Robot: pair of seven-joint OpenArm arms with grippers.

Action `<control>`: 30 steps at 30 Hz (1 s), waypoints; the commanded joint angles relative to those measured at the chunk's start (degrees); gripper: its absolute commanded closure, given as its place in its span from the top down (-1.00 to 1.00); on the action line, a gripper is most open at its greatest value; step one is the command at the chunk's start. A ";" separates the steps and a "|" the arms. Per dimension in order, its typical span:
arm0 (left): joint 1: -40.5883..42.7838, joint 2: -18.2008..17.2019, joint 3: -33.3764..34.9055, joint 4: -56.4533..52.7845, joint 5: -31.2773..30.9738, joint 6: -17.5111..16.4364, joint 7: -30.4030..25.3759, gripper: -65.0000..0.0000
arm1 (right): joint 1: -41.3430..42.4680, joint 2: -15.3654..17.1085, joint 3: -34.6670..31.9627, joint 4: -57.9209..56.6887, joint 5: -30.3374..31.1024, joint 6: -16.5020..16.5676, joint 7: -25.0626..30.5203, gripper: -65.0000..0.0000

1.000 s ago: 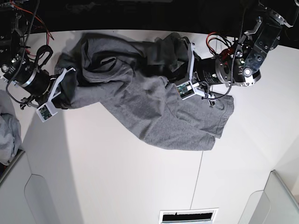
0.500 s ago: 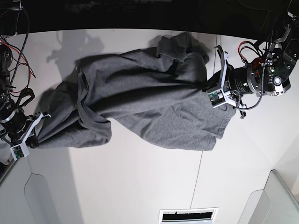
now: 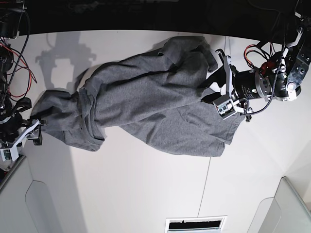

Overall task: Layout the t-shirt on the table in an organized manner, then fold the t-shirt properly
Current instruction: 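Pull the shirt with both grippers to flatten the body, then release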

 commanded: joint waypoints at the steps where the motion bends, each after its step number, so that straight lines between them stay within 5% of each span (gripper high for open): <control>1: -0.61 -0.76 -0.55 0.85 -0.79 0.02 -0.98 -0.25 | 0.37 0.11 0.50 1.03 0.59 -0.17 1.03 0.23; 9: -0.68 -0.83 -0.55 0.70 1.66 0.04 -0.81 -0.25 | -8.57 -10.21 0.59 5.51 8.26 4.20 -0.33 0.23; 15: -1.16 -0.81 -0.59 -1.90 6.71 7.17 -4.85 -0.24 | -12.26 -15.54 0.59 5.66 8.48 4.81 0.31 0.23; 20: -3.41 0.11 -0.59 -4.22 7.67 9.25 -6.01 0.04 | -11.74 -16.00 0.61 5.27 3.02 1.77 5.27 0.23; 30: -14.10 10.01 -0.59 -20.98 7.69 9.01 -7.74 0.06 | -11.17 -16.06 0.11 3.43 2.78 1.07 6.03 0.23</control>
